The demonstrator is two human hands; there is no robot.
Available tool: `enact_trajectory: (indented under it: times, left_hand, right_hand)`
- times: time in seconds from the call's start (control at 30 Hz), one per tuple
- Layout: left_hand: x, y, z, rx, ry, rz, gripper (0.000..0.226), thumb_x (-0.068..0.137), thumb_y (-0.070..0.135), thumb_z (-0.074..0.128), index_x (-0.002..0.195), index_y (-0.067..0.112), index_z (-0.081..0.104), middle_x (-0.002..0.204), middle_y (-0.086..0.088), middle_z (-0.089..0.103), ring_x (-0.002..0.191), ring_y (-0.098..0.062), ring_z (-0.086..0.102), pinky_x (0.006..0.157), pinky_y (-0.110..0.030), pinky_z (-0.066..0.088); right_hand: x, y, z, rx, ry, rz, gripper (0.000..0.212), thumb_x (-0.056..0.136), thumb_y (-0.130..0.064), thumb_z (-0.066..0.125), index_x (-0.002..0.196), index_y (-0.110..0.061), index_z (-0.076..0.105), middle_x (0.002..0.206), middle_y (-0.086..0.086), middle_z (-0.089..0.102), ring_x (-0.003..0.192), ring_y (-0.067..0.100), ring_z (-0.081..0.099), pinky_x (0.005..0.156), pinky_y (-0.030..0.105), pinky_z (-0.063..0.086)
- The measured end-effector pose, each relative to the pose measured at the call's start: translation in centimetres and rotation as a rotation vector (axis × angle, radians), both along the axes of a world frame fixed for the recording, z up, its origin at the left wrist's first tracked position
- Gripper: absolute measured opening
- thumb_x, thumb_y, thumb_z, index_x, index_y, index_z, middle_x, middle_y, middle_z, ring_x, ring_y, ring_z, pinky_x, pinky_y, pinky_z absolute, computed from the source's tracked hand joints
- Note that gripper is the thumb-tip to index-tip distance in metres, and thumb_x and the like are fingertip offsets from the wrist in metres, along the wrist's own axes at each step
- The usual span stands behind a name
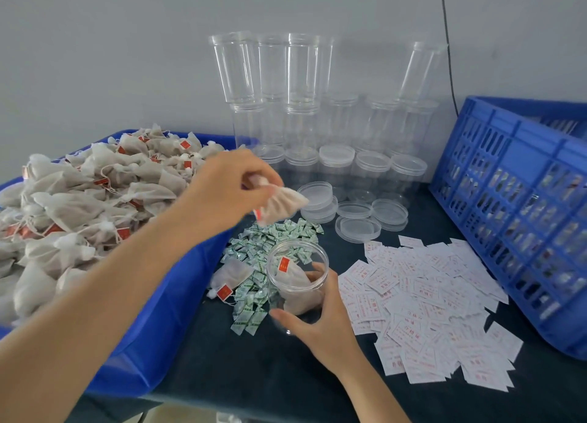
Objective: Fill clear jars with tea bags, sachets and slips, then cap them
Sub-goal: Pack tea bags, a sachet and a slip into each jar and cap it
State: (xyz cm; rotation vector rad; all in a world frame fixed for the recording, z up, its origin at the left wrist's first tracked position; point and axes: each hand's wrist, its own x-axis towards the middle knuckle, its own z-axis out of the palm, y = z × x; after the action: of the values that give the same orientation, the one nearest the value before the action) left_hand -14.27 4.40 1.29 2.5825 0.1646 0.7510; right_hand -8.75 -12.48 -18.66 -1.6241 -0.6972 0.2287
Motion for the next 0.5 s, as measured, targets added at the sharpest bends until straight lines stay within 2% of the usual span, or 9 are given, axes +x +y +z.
enact_trajectory:
  times: [0.1, 0.2, 0.3, 0.37, 0.4, 0.47, 0.5]
  left_hand:
    - [0.2, -2.5, -1.5, 0.007, 0.077, -0.144, 0.01, 0.085, 0.014, 0.069, 0.091, 0.02, 0.073, 0.081, 0.012, 0.059, 0.073, -0.004, 0.057, 0.071, -0.015, 0.047]
    - [0.5, -2.2, -3.7, 0.055, 0.196, -0.177, 0.011, 0.085, 0.017, 0.07, 0.096, 0.021, 0.071, 0.082, 0.013, 0.055, 0.071, -0.006, 0.055, 0.07, -0.015, 0.044]
    - [0.4, 0.7, -4.4, 0.033, 0.148, -0.074, 0.01, 0.089, 0.027, 0.063, 0.098, 0.026, 0.064, 0.086, 0.017, 0.056, 0.075, 0.004, 0.054, 0.069, -0.008, 0.041]
    - [0.2, 3.2, -3.9, -0.014, 0.053, 0.104, 0.011, 0.092, 0.015, 0.057, 0.098, 0.022, 0.063, 0.09, 0.013, 0.06, 0.079, 0.001, 0.055, 0.07, -0.012, 0.041]
    - [-0.1, 4.8, -4.0, -0.028, 0.08, 0.224, 0.015, 0.093, 0.007, 0.054, 0.1, 0.018, 0.061, 0.094, 0.006, 0.062, 0.081, -0.006, 0.056, 0.074, -0.019, 0.043]
    - [-0.8, 7.7, -4.7, -0.031, 0.332, 0.368, 0.018, 0.094, -0.001, 0.048, 0.105, 0.011, 0.057, 0.102, -0.006, 0.063, 0.087, -0.019, 0.058, 0.08, -0.035, 0.049]
    - [-1.2, 8.3, -5.2, -0.025, 0.505, 0.41, 0.02, 0.094, -0.001, 0.047, 0.108, 0.009, 0.056, 0.108, -0.011, 0.063, 0.09, -0.021, 0.057, 0.083, -0.036, 0.049]
  right_hand:
    - [0.1, 0.1, 0.0, 0.014, 0.0, 0.007, 0.082, 0.061, -0.061, 0.088, 0.126, -0.059, 0.038, 0.125, -0.026, 0.058, 0.118, 0.0, 0.057, 0.091, 0.013, 0.047]
    - [0.2, 0.1, -0.2, 0.021, -0.01, 0.004, 0.083, 0.063, -0.057, 0.089, 0.13, -0.05, 0.041, 0.126, -0.022, 0.057, 0.118, 0.004, 0.058, 0.091, 0.018, 0.05]
    - [0.2, 0.2, -0.3, 0.009, -0.018, -0.006, 0.084, 0.062, -0.059, 0.089, 0.129, -0.056, 0.038, 0.125, -0.025, 0.058, 0.114, 0.001, 0.059, 0.087, 0.012, 0.049]
    - [0.2, 0.2, -0.5, -0.005, -0.026, -0.016, 0.085, 0.062, -0.061, 0.089, 0.129, -0.059, 0.036, 0.124, -0.025, 0.059, 0.11, 0.001, 0.061, 0.085, 0.012, 0.049]
    - [0.2, 0.2, -0.6, -0.01, -0.03, -0.02, 0.086, 0.062, -0.062, 0.088, 0.129, -0.06, 0.035, 0.122, -0.025, 0.059, 0.109, 0.001, 0.061, 0.085, 0.012, 0.049]
    - [0.3, 0.2, -0.6, -0.012, -0.031, -0.019, 0.086, 0.061, -0.063, 0.088, 0.128, -0.061, 0.034, 0.12, -0.026, 0.06, 0.108, 0.0, 0.061, 0.085, 0.013, 0.049]
    - [0.3, 0.2, -0.6, -0.014, -0.027, -0.017, 0.086, 0.061, -0.064, 0.088, 0.128, -0.06, 0.034, 0.119, -0.026, 0.06, 0.108, 0.0, 0.062, 0.085, 0.016, 0.051]
